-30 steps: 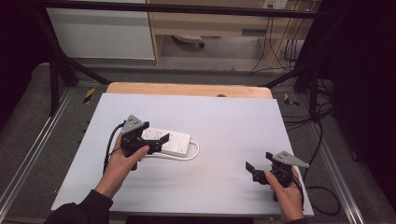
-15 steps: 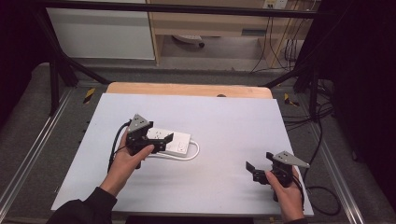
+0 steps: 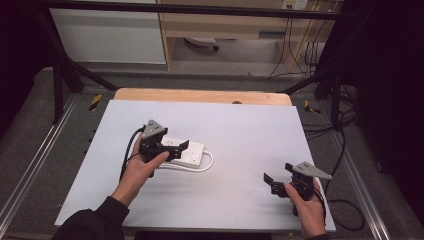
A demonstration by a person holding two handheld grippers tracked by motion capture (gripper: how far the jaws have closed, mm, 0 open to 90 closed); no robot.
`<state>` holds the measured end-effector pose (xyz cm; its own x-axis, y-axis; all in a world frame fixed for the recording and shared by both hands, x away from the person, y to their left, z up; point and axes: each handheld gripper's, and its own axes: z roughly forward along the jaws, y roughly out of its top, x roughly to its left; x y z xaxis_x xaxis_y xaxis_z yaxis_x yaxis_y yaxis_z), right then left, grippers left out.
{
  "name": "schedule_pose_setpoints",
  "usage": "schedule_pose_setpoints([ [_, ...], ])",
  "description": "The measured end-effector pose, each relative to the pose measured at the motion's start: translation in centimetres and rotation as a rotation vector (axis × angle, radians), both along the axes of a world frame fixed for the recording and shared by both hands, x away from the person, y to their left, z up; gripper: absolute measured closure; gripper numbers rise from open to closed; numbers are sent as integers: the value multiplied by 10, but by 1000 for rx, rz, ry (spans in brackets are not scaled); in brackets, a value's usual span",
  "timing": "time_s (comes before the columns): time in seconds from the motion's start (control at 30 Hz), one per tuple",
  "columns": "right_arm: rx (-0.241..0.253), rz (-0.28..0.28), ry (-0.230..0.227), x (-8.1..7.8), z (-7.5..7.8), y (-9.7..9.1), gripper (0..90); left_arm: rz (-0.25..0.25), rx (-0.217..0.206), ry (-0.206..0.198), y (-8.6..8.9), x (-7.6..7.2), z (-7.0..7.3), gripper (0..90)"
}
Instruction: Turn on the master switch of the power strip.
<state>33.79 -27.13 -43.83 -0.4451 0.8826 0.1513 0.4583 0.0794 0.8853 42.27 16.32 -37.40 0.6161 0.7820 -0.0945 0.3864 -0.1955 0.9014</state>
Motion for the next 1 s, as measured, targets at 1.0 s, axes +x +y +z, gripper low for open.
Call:
schedule_pose_setpoints([
  [1.0,5,-5,7,0,0,-2,47,8,44,42,-16,18,-14,149],
])
